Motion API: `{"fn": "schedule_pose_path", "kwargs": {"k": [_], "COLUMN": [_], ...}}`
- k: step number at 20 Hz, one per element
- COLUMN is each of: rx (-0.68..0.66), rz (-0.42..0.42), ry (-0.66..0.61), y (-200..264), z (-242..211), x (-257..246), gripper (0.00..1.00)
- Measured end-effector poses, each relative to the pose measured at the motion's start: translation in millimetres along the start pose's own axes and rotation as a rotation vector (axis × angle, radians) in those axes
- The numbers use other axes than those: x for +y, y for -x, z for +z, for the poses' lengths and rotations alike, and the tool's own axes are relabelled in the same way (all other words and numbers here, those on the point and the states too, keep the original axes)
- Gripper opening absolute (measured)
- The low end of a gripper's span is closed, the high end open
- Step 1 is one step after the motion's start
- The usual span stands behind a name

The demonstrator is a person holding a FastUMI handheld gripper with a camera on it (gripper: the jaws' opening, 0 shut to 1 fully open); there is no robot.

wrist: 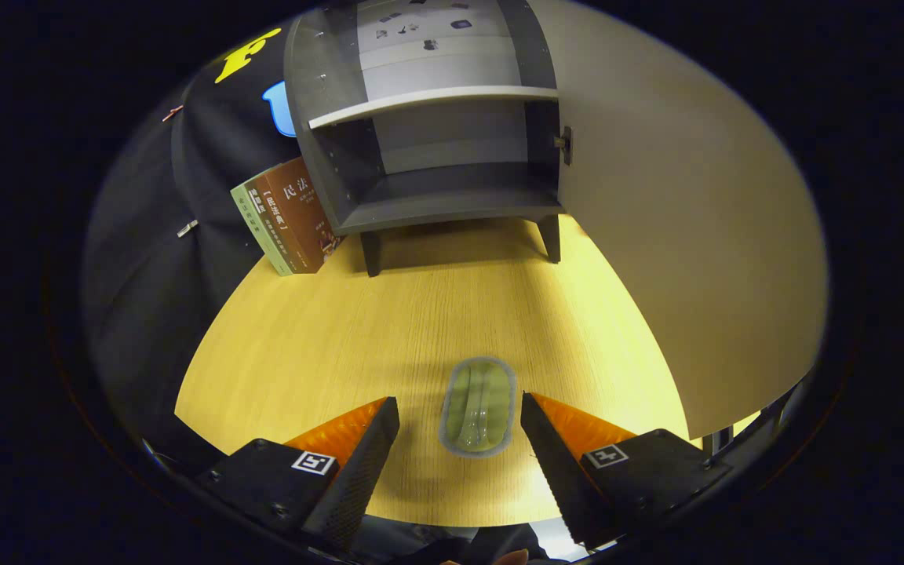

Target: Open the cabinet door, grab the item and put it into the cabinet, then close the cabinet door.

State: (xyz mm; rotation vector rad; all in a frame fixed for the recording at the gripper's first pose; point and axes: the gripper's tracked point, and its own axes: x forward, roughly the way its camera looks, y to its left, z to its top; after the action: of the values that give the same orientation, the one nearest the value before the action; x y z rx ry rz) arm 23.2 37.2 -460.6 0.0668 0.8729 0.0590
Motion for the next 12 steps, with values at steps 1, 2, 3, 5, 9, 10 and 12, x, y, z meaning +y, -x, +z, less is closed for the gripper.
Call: {"fn": "schedule_pose_path", "kwargs": {"k": [1, 2, 3, 5, 9, 10, 12], "rx": [0.015, 0.03, 0.043, 0.063, 0.099, 0.105, 0.134], "rz": [-0.003, -0.006, -0.008, -0.025, -0.072, -0.074, -0.084], "ry": [-0.009, -0.018, -0.024, -0.021, -0.02, -0.013, 0.019], "y": [-5.0, -9.6, -16.1, -28.6, -57.8, -63.3, -75.2], "z": [-4.5, -9.5, -15.6, -24.7, -32.4, -33.8, -41.2], "x": [-1.2, -2.4, -2.4, -5.2, -14.1, -14.6, -16.1], "gripper": [0.99, 0.99, 0.99, 0.99, 0.99, 0.9, 0.65]}}
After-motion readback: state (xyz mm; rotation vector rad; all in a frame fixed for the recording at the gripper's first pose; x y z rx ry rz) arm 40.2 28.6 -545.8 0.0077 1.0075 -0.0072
